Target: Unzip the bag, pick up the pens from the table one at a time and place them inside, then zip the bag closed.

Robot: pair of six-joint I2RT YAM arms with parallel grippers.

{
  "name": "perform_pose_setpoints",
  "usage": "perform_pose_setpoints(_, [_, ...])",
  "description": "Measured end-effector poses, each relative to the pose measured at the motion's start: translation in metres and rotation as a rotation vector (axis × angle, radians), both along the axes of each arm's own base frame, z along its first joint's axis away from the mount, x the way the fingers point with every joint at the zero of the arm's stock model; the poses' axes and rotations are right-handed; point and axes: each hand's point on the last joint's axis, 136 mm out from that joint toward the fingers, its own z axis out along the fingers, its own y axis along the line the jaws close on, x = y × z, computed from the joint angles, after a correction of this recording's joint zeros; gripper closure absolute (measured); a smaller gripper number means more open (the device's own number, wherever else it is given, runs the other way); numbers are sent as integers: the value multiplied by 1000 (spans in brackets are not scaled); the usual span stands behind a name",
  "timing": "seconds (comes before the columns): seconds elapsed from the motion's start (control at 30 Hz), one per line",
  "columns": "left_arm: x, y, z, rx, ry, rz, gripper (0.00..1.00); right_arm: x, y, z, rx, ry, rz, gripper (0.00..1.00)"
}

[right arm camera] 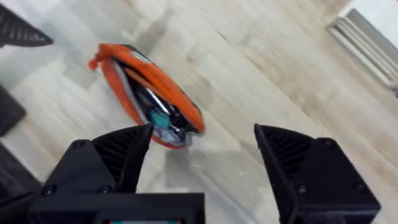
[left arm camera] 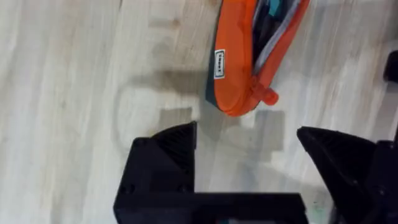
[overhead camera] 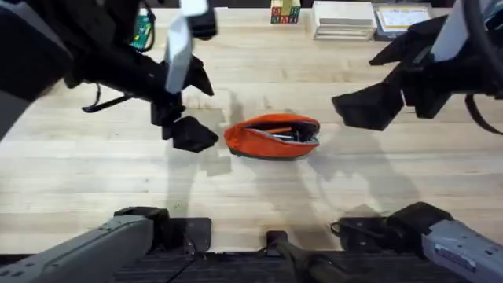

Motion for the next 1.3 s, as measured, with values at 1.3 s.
perform_pose_setpoints(1.3, [0, 30, -16, -45, -25, -142, 7, -35, 112, -6, 229, 204, -108, 4])
